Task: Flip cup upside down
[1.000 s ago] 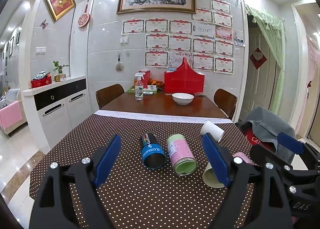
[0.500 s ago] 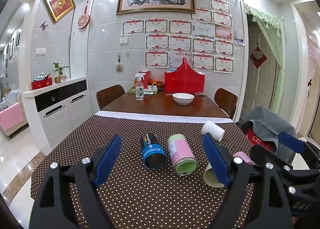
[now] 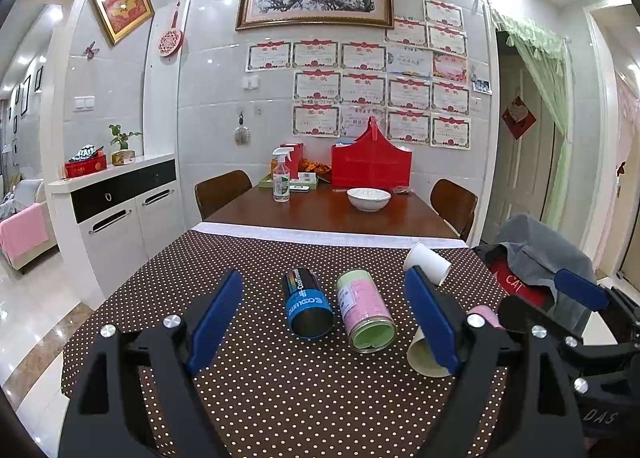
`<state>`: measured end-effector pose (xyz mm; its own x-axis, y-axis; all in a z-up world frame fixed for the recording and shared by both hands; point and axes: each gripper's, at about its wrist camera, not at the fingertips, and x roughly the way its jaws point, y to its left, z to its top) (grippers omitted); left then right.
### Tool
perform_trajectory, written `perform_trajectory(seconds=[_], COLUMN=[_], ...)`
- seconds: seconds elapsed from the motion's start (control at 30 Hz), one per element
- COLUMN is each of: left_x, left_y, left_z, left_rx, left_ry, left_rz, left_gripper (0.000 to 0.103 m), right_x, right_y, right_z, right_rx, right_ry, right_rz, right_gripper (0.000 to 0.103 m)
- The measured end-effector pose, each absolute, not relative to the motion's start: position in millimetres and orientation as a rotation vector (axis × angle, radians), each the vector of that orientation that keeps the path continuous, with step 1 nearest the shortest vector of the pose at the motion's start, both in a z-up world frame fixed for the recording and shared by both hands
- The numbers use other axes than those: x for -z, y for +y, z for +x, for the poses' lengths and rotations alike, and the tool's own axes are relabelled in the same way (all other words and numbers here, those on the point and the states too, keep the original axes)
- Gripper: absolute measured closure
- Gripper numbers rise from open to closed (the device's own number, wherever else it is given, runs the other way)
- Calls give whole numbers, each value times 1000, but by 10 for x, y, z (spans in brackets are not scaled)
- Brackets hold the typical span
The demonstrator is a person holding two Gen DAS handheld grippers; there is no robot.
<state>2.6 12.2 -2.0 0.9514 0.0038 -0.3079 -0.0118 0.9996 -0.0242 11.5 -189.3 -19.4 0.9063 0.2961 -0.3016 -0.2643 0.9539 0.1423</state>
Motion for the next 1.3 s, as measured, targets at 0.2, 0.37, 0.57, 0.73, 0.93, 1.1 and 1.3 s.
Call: perform_trajectory(seconds=[0.2,0.37,0.57,0.73,0.93,1.1,1.3], left_x=[25,46,77,126,182,244,324], left_y=[118,105,94,88,119,172,273], left_z=[45,92,231,388,626,845,1175], left_rx=[4,0,0,-1,-14,-22,-34], left_ry=[307,321,352,385,435,474,527], left_rz=[-30,-30,-31,-31,-36,-42,-51], left_gripper=[21,21,21,21,21,21,21], right_x=[184,177,195,246,329,396,482], right_y=[-1905,-1914,-1890,-1883,-1863,-1829,-1764], right_z=[113,172,294,428,657,905,1235], right_rx=[-290,-300,-297,-296,-296,-297,-299], right_ry=[321,335,358,384,430,473,518], right_rz=[94,92,94,101,112,121,140], right_gripper=[6,6,6,6,6,6,6])
